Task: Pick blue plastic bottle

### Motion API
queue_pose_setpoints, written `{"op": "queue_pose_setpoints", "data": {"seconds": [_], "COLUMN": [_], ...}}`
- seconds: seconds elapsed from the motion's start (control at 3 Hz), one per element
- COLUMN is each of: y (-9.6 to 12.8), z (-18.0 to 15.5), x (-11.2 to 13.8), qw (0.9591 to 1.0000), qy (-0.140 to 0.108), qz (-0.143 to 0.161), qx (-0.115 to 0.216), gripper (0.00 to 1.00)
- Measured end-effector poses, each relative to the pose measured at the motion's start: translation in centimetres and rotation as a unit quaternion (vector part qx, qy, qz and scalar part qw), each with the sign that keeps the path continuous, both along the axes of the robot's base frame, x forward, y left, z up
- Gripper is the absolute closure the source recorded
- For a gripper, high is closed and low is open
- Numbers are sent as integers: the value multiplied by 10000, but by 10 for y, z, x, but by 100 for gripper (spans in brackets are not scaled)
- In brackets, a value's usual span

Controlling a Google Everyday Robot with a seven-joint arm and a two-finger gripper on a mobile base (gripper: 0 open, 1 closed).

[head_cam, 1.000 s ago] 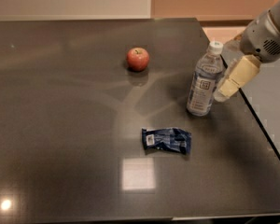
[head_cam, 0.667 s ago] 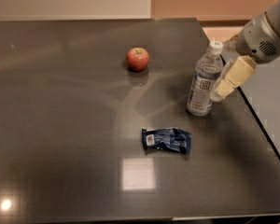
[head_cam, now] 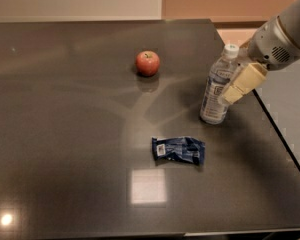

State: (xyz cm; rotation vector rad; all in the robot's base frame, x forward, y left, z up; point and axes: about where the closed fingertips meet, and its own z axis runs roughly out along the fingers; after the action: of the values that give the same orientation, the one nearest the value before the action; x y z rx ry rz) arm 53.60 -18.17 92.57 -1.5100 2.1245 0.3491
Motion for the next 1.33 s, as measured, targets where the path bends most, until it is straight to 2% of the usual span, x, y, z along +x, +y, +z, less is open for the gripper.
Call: {"op": "queue_pose_setpoints", "data": {"seconds": [0.67,1.0,1.33], "y": [2,8,13], "z": [-1,20,41], "x": [-1,-5,-8], "qw": [10000,9997,9991], "qy": [25,-117,-249], "qz": [76,170,249], "qx": [27,145,257], "gripper": [64,88,100]}}
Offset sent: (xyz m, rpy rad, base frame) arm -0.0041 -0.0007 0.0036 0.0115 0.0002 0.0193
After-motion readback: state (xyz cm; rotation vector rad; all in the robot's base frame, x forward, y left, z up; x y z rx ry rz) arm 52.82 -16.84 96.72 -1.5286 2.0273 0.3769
